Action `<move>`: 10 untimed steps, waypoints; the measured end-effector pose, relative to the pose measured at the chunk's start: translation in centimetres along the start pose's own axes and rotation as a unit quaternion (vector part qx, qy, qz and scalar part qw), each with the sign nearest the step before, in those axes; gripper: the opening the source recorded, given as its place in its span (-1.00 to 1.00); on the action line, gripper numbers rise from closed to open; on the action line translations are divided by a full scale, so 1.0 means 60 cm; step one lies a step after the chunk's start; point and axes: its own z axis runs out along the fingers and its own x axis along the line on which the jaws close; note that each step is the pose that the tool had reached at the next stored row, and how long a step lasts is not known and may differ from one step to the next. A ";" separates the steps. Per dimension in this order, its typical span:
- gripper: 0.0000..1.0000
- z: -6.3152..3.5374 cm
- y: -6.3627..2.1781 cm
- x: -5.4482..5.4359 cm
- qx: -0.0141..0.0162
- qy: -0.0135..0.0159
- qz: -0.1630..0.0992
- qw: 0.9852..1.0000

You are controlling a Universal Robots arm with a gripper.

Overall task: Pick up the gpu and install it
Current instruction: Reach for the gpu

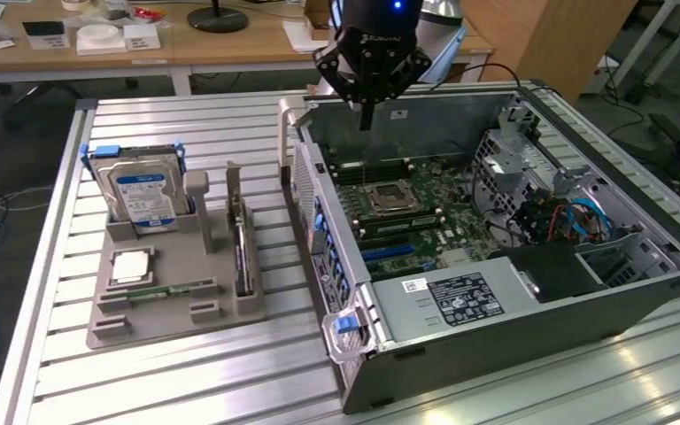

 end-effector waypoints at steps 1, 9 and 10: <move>-0.79 0.000 0.000 0.000 0.000 0.000 0.000 1.000; -0.79 0.000 0.000 0.003 0.000 0.000 0.000 1.000; -0.79 0.000 0.000 0.003 0.000 0.000 0.000 1.000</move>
